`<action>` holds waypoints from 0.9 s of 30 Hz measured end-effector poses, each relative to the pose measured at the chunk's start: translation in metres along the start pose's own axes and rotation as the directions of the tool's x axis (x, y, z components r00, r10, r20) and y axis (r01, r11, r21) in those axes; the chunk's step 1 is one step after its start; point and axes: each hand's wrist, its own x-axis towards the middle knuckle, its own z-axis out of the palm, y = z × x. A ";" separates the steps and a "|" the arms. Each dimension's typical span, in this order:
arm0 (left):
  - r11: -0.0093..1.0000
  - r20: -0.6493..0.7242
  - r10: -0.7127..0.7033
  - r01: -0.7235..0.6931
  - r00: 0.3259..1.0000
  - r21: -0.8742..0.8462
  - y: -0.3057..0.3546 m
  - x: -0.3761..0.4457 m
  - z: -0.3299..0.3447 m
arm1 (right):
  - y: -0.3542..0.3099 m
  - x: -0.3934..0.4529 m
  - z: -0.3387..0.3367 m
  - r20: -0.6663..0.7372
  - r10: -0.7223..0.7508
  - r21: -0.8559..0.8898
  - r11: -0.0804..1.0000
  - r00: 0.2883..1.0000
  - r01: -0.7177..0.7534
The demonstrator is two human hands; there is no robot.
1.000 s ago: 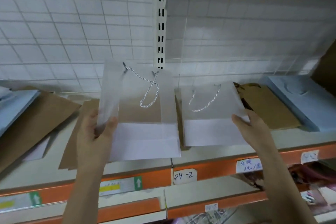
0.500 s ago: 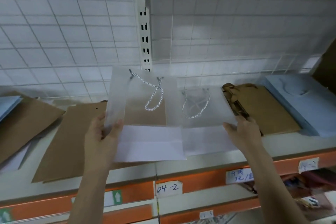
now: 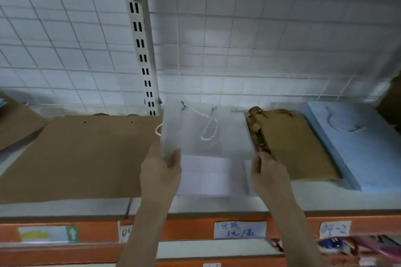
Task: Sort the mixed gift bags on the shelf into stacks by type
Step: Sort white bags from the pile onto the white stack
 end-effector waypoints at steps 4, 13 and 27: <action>0.937 0.033 0.112 -0.117 0.993 0.330 0.001 -0.006 0.025 | 0.004 0.003 0.007 0.005 -0.013 -0.028 1.000 1.000 0.013; 0.825 0.241 0.183 -0.282 0.953 0.490 -0.007 0.003 0.020 | -0.029 0.001 0.001 -0.183 -0.073 -0.063 0.996 0.980 0.062; 0.900 -0.126 0.231 -0.163 0.965 0.404 -0.160 0.046 -0.267 | -0.272 -0.105 0.106 -0.133 -0.361 0.060 0.927 0.923 0.371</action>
